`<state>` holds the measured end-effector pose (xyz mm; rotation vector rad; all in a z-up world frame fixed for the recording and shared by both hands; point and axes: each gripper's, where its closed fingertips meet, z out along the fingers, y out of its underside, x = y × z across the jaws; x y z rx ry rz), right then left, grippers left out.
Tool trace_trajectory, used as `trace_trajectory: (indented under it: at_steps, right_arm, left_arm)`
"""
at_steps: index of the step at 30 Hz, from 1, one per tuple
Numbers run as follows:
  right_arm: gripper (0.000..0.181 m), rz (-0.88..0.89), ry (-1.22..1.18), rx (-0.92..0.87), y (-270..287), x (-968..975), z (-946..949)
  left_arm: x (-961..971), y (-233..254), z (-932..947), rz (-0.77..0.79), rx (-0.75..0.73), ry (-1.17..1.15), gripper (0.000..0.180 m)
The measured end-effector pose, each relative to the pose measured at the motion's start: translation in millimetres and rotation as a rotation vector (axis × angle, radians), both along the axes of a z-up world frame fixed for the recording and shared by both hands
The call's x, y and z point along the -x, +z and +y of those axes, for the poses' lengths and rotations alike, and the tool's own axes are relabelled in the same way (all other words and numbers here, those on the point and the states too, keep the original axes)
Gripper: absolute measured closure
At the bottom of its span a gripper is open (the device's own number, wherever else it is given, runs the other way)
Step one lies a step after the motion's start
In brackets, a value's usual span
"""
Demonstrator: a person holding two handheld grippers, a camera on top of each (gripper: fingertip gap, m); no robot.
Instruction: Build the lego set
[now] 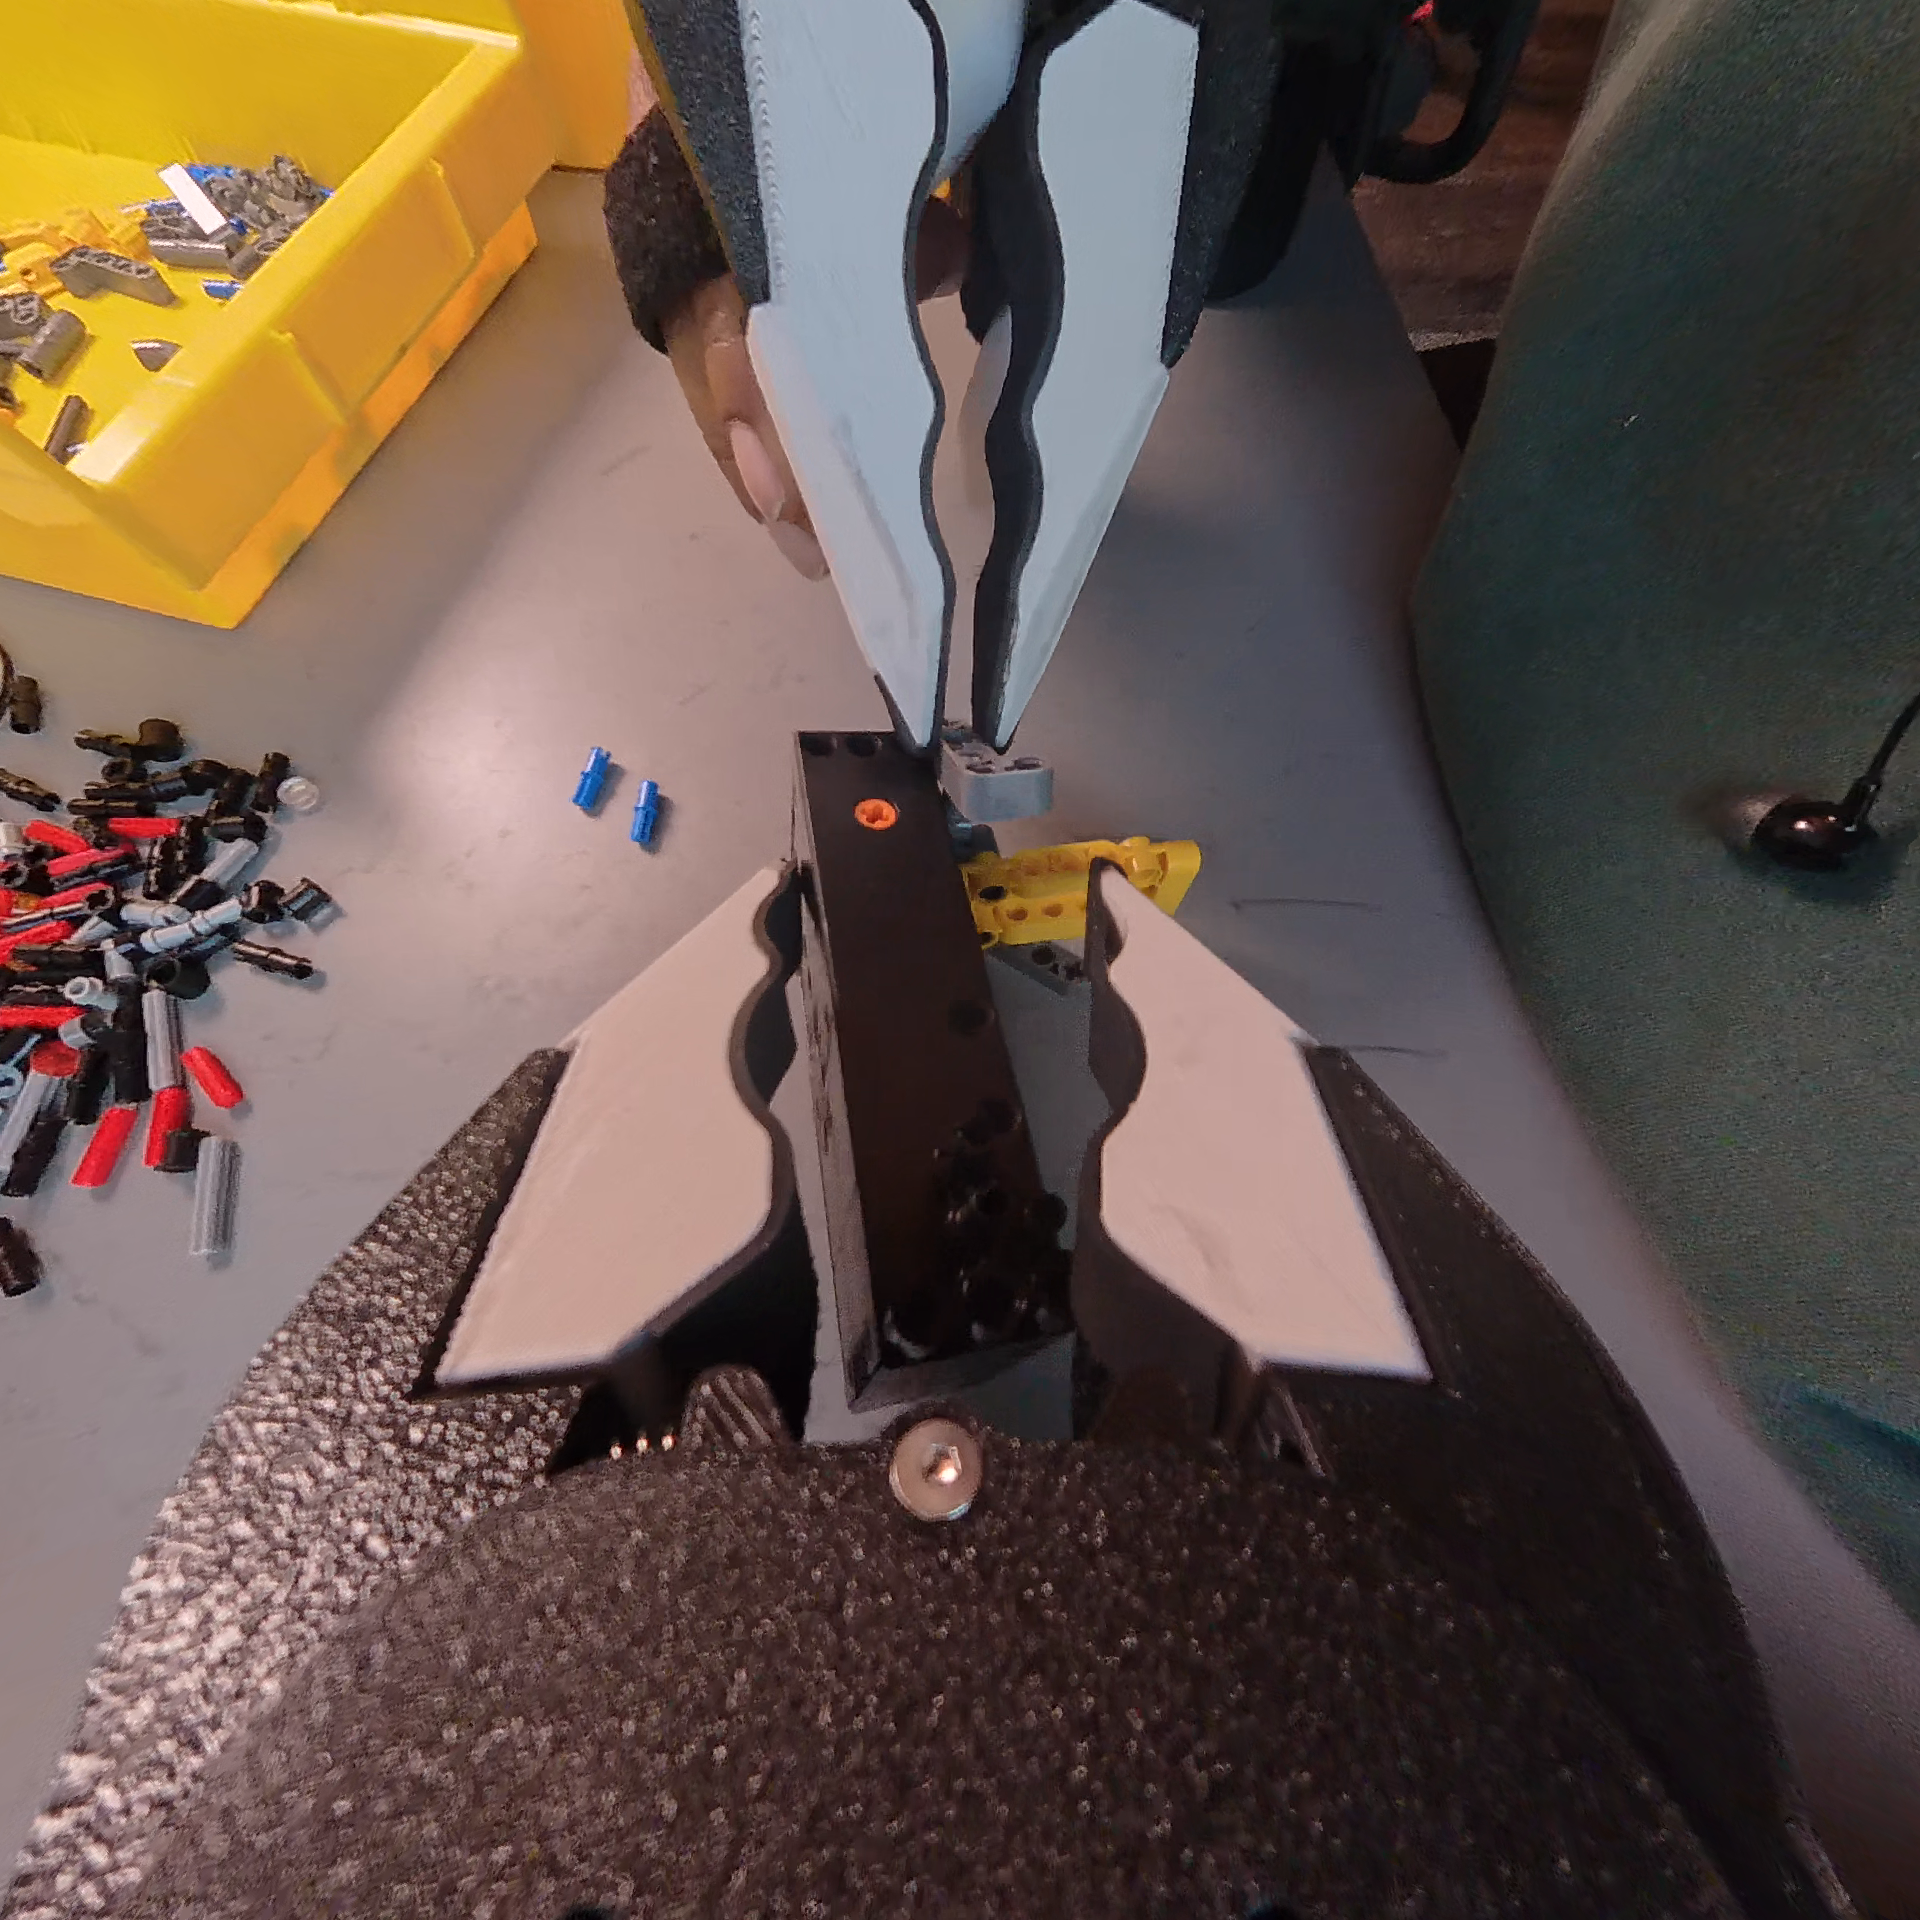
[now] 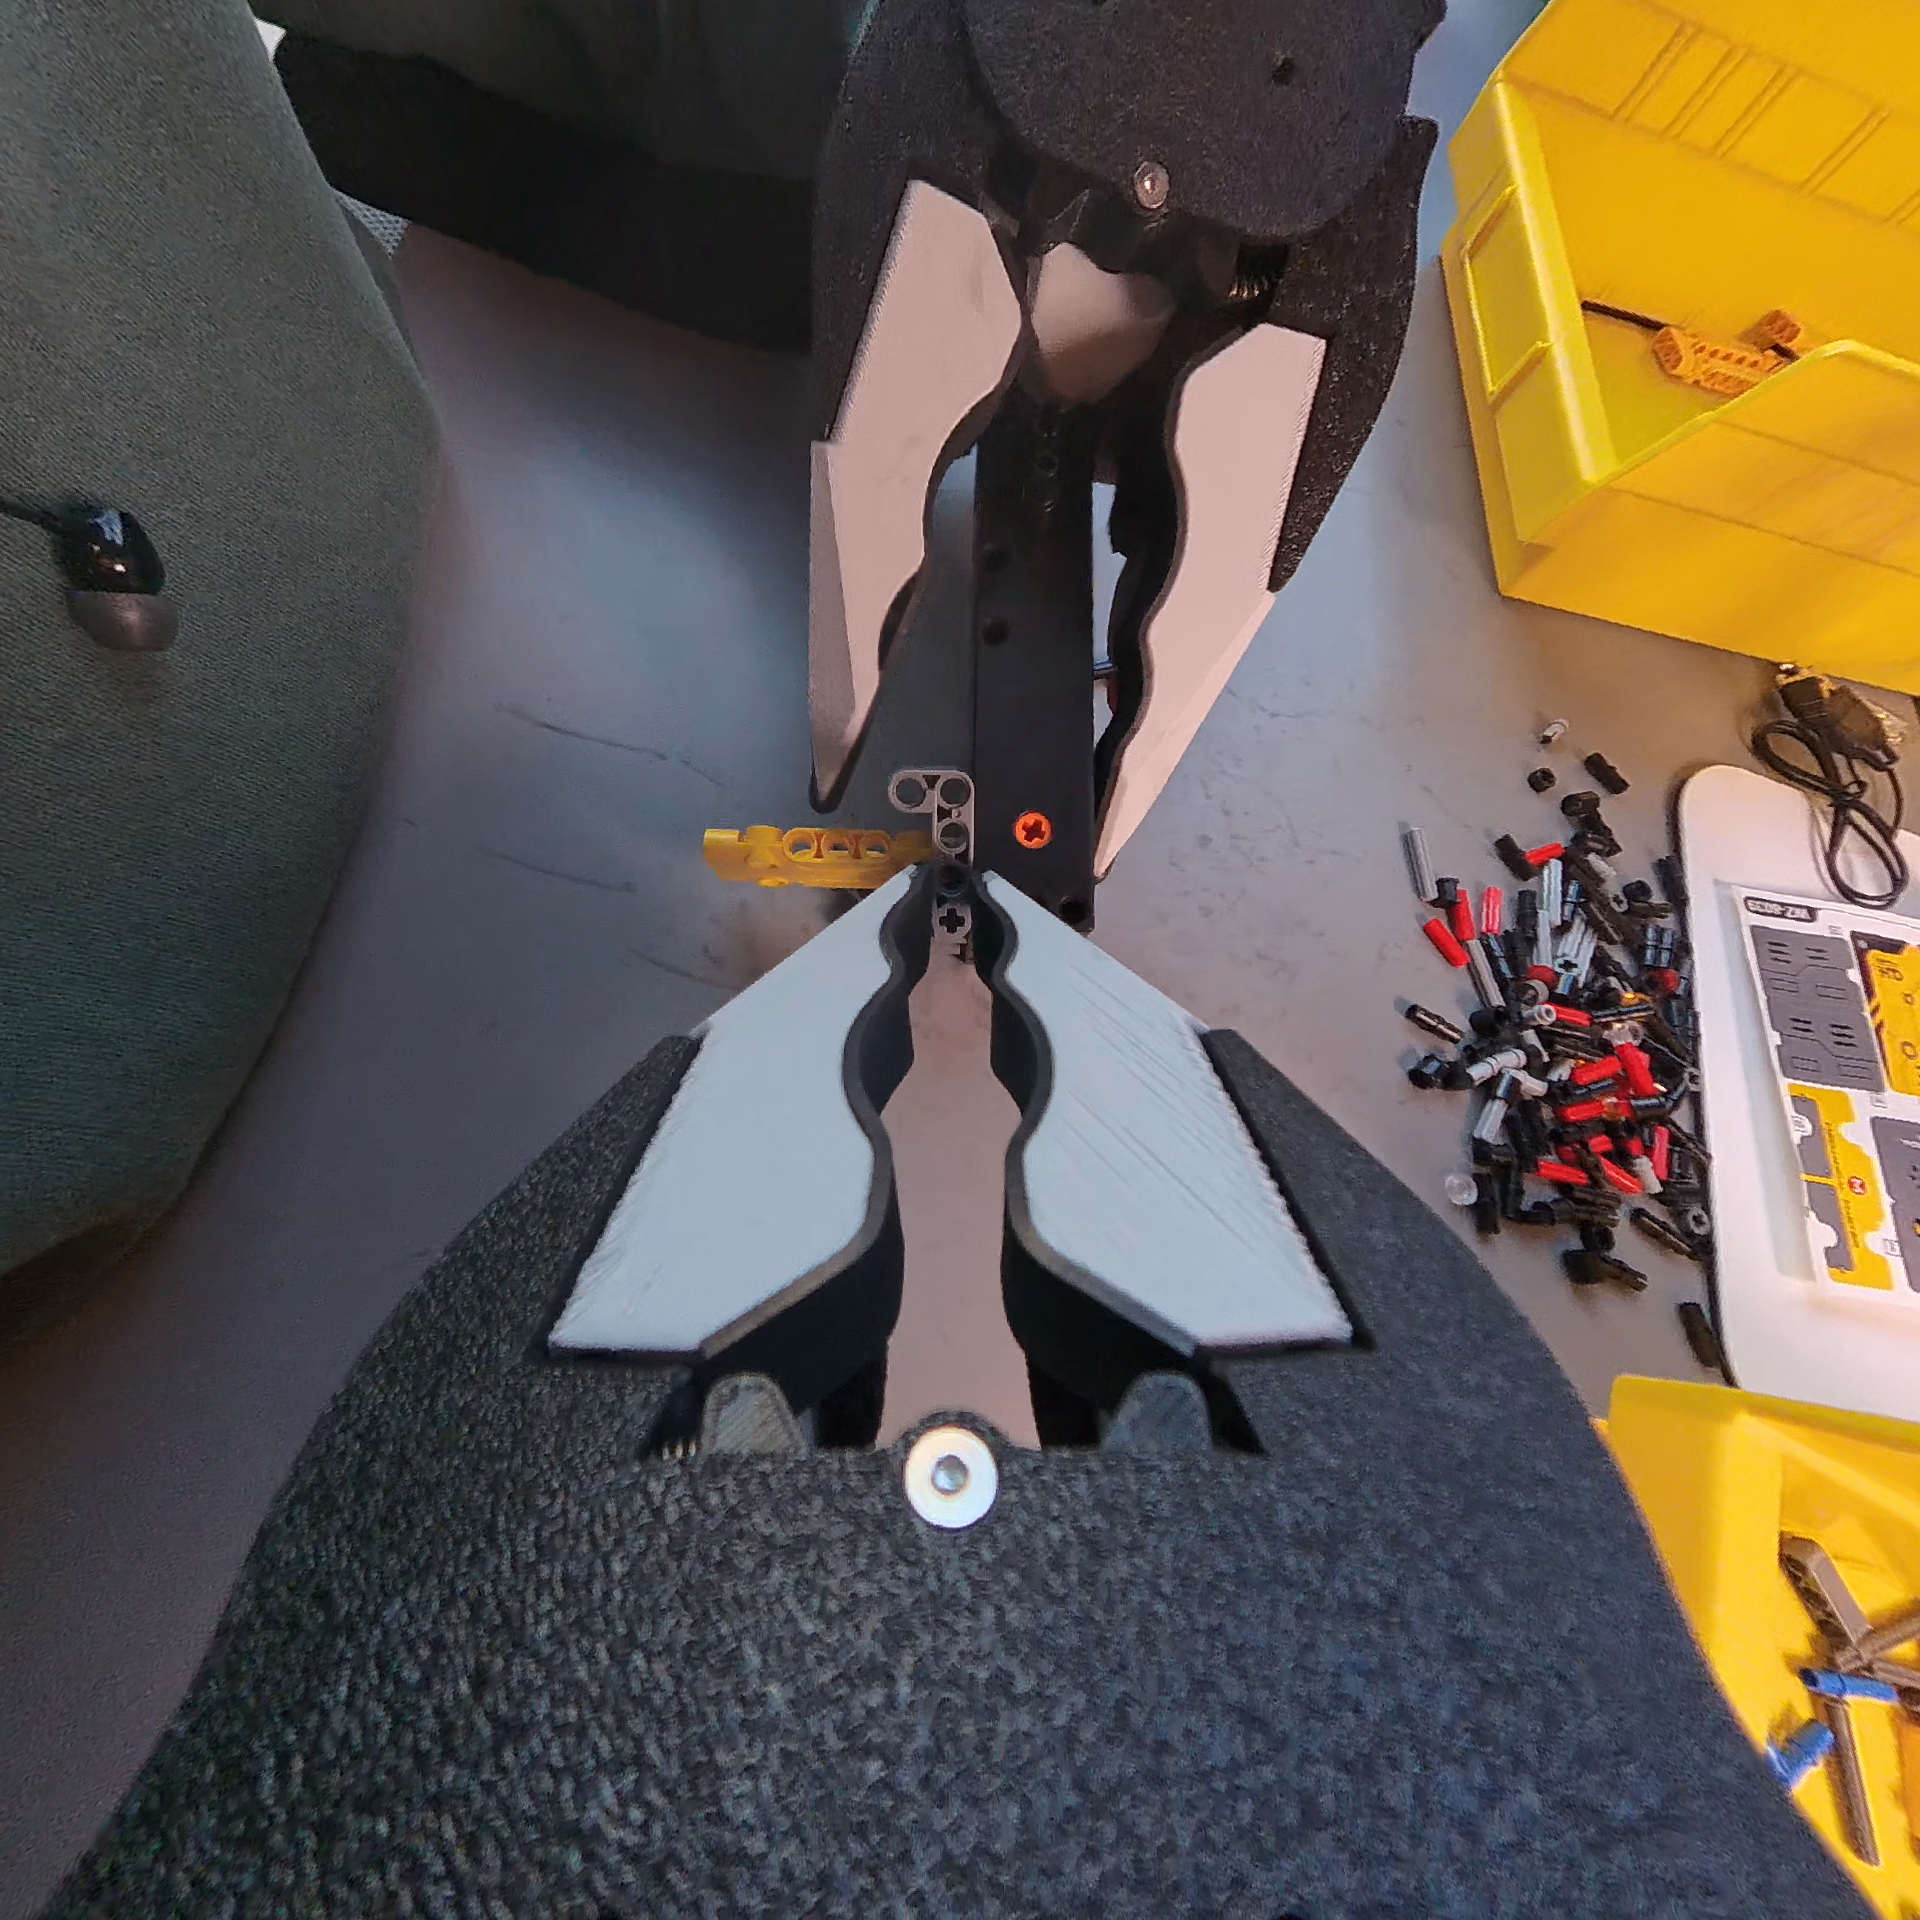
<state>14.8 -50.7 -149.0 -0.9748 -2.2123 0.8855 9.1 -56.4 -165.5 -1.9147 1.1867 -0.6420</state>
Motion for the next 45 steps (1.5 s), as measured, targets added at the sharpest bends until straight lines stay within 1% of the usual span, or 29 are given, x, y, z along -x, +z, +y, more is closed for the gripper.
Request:
trace_trajectory:
  at_steps: [3, 9, 16, 29, 36, 40, 45]
  right_arm:
    - [0.175, -0.001, -0.008, -0.017, 1, 1, 1]
    - [0.175, -0.011, -0.02, -0.047, 1, 2, 1]
    - [0.175, -0.048, -0.035, -0.097, 1, 2, 3]
    - [0.175, -0.077, -0.026, -0.201, 1, 4, 6]
    - [0.176, -0.124, -0.028, -0.211, 1, 4, 9]
    - [0.176, -0.148, -0.004, -0.265, 3, 4, 11]
    - [0.176, -0.168, -0.002, -0.256, 3, 4, 8]
  left_arm:
    - [5, 1, 1, -0.027, 0.016, 0.007, 0.131]
    - [11, -6, 8, 0.085, -0.048, 0.034, 0.145]
    - [11, -7, 12, 0.098, -0.065, 0.068, 0.147]
    - [12, -7, 15, 0.07, -0.005, 0.117, 0.149]
    - [11, -7, 18, 0.064, 0.031, 0.154, 0.152]
    - [10, -8, 19, 0.059, 0.051, 0.167, 0.152]
    - [9, -8, 17, 0.062, 0.043, 0.164, 0.152]
